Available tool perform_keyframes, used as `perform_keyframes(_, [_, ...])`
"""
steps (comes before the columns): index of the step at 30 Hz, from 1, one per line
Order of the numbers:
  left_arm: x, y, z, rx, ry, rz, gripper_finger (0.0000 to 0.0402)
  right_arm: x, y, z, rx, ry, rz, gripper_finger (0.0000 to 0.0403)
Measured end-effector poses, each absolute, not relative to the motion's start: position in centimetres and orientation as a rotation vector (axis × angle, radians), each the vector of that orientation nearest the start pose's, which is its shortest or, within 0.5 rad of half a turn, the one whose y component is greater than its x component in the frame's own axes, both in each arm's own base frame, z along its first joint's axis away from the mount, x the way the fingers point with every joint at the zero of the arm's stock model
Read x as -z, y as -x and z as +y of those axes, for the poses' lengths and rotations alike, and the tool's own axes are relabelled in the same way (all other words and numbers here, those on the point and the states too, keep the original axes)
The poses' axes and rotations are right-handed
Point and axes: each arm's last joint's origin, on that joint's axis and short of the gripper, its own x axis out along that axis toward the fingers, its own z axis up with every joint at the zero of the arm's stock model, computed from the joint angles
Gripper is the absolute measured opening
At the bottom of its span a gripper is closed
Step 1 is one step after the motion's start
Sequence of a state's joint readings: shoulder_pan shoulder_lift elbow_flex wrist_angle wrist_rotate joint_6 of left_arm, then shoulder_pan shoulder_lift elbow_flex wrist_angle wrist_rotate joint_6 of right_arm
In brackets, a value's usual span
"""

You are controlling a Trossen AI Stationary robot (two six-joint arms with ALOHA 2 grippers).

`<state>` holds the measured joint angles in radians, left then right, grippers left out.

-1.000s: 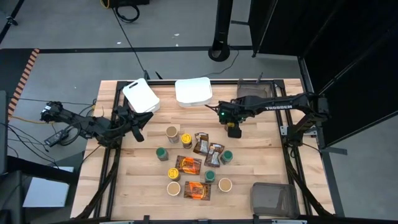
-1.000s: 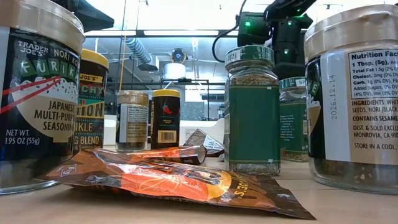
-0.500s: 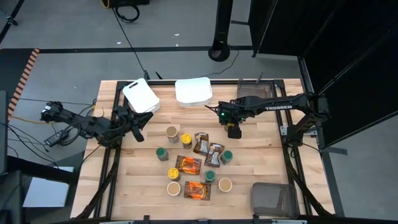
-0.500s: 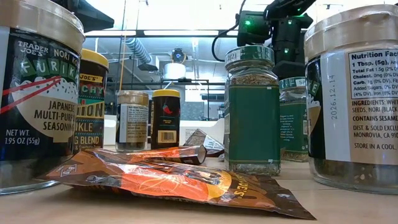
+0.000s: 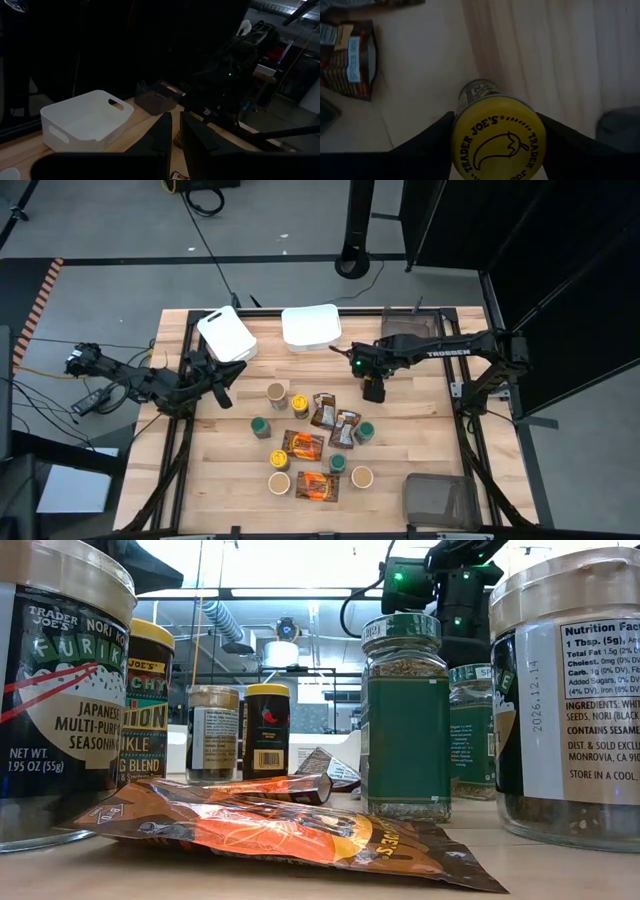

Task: Sort spices by type
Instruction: Put the right yellow seasoning bottle into the top black bin

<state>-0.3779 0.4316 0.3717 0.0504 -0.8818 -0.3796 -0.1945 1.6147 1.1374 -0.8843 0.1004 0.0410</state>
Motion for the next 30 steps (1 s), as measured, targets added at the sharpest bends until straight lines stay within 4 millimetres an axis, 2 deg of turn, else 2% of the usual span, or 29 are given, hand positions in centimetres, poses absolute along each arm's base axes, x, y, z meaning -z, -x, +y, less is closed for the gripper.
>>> perform_keyframes(4, [-25.9, -11.5, -2.1, -0.499, 0.37, -0.091, 0.0041, -22.4, -28.6, -6.5, 0.328, -0.187, 1.318, 0.0239])
perform_keyframes(9, [-25.9, -11.5, -2.1, -0.499, 0.37, -0.091, 0.0041, -25.9, -27.3, -8.2, 0.43, -0.277, 1.175, 0.0239])
perform_keyframes(13, [-25.9, -11.5, -2.1, -0.499, 0.37, -0.091, 0.0041, -29.3, -24.4, -10.3, 0.6, -0.326, 1.067, 0.0239])
perform_keyframes(18, [-25.9, -11.5, -2.1, -0.499, 0.366, -0.09, 0.0041, -31.7, -20.4, -12.9, 0.862, -0.41, 0.957, 0.0239])
perform_keyframes(22, [-25.9, -11.5, -2.1, -0.499, 0.361, -0.089, 0.0041, -31.5, -19.2, -15.0, 0.959, -0.485, 0.939, 0.0239])
perform_keyframes(26, [-25.9, -11.5, -2.1, -0.5, 0.345, -0.085, 0.0041, -30.3, -19.6, -17.1, 0.981, -0.548, 0.99, 0.0239])
perform_keyframes(30, [-25.9, -11.5, -2.1, -0.499, 0.34, -0.088, 0.0041, -30.7, -20.0, -19.2, 1.017, -0.581, 1.037, 0.0239])
